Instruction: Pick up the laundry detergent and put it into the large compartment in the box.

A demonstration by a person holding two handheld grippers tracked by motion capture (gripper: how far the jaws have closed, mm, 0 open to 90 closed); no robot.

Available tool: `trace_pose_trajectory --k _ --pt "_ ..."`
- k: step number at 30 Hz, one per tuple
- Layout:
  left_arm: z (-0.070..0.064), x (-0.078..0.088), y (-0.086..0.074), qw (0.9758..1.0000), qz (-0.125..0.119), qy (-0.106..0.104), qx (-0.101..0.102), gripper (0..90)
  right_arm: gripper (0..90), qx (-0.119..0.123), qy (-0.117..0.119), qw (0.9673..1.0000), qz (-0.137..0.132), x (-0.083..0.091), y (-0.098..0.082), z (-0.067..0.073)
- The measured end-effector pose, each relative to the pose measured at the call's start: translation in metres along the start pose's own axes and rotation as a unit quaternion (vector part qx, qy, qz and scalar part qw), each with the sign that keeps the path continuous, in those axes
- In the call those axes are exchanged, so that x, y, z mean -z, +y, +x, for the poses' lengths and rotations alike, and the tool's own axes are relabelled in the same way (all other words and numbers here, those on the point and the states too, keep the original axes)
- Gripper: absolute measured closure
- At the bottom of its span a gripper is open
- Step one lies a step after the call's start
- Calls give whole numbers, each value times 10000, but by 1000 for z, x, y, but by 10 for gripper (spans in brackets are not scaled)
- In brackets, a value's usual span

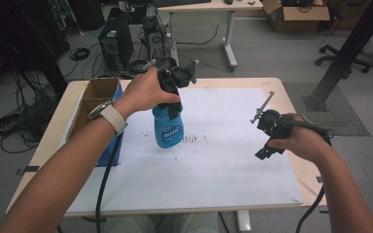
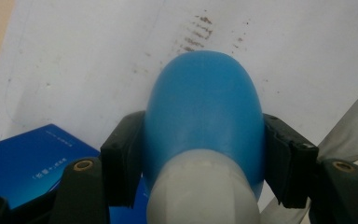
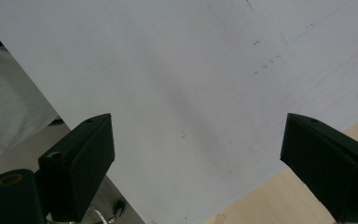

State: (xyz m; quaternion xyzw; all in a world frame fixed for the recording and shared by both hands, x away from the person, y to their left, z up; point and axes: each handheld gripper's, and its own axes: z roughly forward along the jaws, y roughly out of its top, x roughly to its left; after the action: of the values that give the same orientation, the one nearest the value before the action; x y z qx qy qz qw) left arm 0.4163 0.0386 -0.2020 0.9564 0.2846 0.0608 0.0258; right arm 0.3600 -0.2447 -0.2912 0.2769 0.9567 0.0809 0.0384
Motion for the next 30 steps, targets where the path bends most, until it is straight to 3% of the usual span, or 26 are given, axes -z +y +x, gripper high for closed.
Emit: trace_pose_trajectory --k 4,17,30 --pt "2 10 -3 10000 -11 15 88 378 97 48 -12 10000 -11 2 2 1" --pt "15 51 -18 9977 -65 17 674 378 99 85 -47 10000 -18 8 4 4" --pt "35 104 -42 9891 -209 48 1460 378 99 133 -58 9999 -49 12 9 5"
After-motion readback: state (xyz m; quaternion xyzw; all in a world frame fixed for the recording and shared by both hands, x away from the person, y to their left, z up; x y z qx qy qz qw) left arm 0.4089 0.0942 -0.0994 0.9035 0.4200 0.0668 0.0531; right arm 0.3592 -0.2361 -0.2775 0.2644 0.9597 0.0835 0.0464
